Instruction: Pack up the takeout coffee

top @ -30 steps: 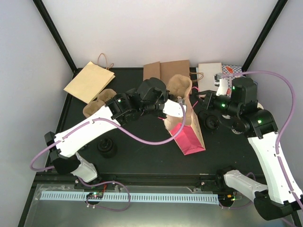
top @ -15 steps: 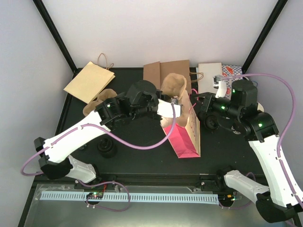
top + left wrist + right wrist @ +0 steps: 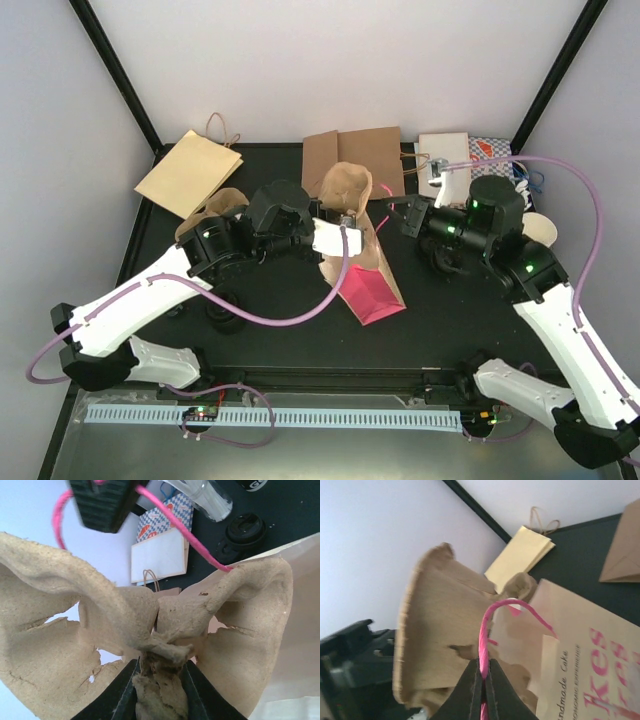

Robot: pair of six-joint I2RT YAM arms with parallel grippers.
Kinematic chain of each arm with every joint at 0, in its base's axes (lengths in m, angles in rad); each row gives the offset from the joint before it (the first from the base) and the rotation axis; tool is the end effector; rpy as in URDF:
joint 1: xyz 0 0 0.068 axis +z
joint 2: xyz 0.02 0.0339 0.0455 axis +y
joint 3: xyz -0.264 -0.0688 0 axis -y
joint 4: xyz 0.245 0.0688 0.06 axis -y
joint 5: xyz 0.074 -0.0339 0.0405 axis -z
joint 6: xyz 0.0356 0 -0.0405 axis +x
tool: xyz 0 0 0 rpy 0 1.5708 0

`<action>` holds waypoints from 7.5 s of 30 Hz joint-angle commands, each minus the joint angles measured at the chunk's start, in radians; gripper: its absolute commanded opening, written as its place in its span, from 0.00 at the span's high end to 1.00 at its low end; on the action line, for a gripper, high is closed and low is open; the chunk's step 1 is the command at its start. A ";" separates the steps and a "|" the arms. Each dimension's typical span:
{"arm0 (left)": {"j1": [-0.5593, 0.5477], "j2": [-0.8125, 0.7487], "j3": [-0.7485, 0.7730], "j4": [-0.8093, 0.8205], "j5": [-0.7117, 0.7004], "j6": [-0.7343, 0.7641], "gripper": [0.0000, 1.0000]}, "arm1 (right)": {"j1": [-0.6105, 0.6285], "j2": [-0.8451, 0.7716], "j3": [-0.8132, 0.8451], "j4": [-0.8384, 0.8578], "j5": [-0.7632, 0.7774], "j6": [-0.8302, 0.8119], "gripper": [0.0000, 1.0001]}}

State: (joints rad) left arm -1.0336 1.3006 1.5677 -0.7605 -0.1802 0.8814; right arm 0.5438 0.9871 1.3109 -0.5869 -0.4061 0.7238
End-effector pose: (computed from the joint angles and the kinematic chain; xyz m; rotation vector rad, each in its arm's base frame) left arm 0.1416 -0.2253 0.4388 1.6157 1.2728 0.0917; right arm 0.1559 0.1107 0.4409 -0.1332 2.0004 1.2272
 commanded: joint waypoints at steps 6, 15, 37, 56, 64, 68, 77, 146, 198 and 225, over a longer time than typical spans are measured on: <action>-0.012 -0.006 -0.031 -0.043 0.059 -0.162 0.79 | 0.006 -0.138 -0.241 0.065 0.136 0.036 0.98; -0.063 0.106 0.082 -0.138 0.022 -0.305 0.77 | 0.005 -0.150 -0.219 -0.032 0.199 -0.052 0.94; -0.065 0.263 0.212 -0.311 -0.017 -0.411 0.75 | 0.005 -0.099 -0.144 -0.131 0.294 -0.179 0.93; -0.064 0.344 0.234 -0.339 0.049 -0.393 0.74 | 0.005 -0.102 -0.135 -0.108 0.287 -0.201 0.91; -0.063 0.358 0.228 -0.335 0.058 -0.441 0.67 | 0.005 -0.099 -0.142 -0.096 0.283 -0.193 0.91; -0.063 0.367 0.210 -0.327 0.063 -0.472 0.67 | 0.005 -0.105 -0.147 -0.095 0.283 -0.193 0.91; -0.056 0.340 0.157 -0.271 0.088 -0.489 0.61 | 0.005 -0.102 -0.154 -0.091 0.279 -0.194 0.91; 0.076 0.163 -0.092 0.027 0.333 -0.151 0.05 | 0.006 -0.125 -0.182 -0.044 0.233 -0.178 0.86; 0.092 -0.436 -0.320 0.235 0.118 -0.642 0.01 | 0.005 -0.290 0.170 0.118 0.100 0.182 0.00; 0.093 -0.360 -0.079 -0.049 -0.103 -0.853 0.01 | 0.005 -0.291 -0.115 -0.016 -0.062 0.006 0.00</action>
State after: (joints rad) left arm -0.9482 0.9428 1.4666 -0.7631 -0.2382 0.0612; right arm 0.5438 0.7044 1.2144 -0.6018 -0.4332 0.7753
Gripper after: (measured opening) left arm 0.987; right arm 0.999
